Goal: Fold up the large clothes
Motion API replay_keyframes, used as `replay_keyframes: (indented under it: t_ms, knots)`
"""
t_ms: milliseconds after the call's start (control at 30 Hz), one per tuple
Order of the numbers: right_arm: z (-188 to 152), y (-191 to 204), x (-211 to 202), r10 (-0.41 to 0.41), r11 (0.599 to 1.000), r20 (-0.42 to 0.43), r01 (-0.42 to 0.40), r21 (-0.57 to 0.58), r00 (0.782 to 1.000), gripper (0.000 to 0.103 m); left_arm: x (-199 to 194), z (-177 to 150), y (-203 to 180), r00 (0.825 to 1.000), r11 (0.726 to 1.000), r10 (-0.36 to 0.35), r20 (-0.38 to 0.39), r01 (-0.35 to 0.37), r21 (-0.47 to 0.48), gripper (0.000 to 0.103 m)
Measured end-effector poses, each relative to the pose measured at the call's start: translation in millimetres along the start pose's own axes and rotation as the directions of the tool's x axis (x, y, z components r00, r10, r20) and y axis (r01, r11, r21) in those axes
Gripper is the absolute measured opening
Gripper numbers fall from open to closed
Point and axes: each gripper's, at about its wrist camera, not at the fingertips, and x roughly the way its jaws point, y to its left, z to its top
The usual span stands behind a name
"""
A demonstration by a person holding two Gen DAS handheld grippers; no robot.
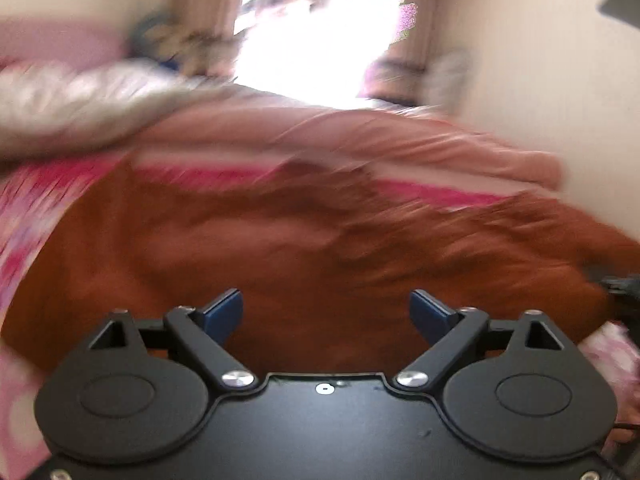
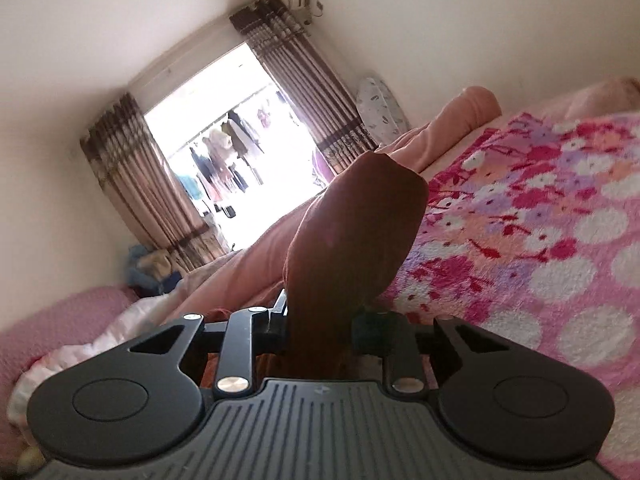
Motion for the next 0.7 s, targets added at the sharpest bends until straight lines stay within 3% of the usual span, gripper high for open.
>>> replay_keyframes:
  t_ms: [133, 200, 233, 367, 500, 633, 700]
  knots:
    - [-9, -4, -1, -0.015, 1.000, -0.004, 0.015, 0.011, 1.000, 0.029, 40, -19, -13, 0.997, 0.998, 0.033, -0.072, -0.029, 0.062, 0.094]
    - [-10, -4, 0, -0.011, 1.000, -0.009, 0.011, 0.005, 1.000, 0.029, 45, -39, -14, 0.999, 0.994, 0.042, 0.014, -0.043, 0.103, 0.096]
    - [-11, -4, 1, -0.014, 1.000, -0.013, 0.014, 0.005, 1.000, 0.029, 46, -38, -17, 0.999, 0.991, 0.053, 0.013, -0.054, 0.122, 0.096]
    - [-11, -5, 2, -0.019, 1.000, -0.020, 0.020, 0.018, 1.000, 0.029, 46, -35, -7, 1.000, 0.997, 0.015, 0.016, -0.016, 0.070, 0.097]
    - [-10, 2, -1, -0.036, 0.999, -0.012, 0.035, -0.022, 0.999, 0.029, 20, -16, 6, 1.000, 0.999, 0.006, -0.003, -0.005, 0.039, 0.095]
    - [-7, 10, -2, -0.047, 0.998, -0.012, 0.046, -0.053, 0.999, 0.029, -8, -4, 47, 0.991, 0.991, 0.133, 0.033, -0.132, -0.019, 0.095]
    - [-7, 14, -4, -0.052, 0.997, -0.009, 0.051, -0.066, 0.999, 0.029, 2, -9, 73, 0.985, 0.983, 0.170, -0.020, -0.171, -0.071, 0.094]
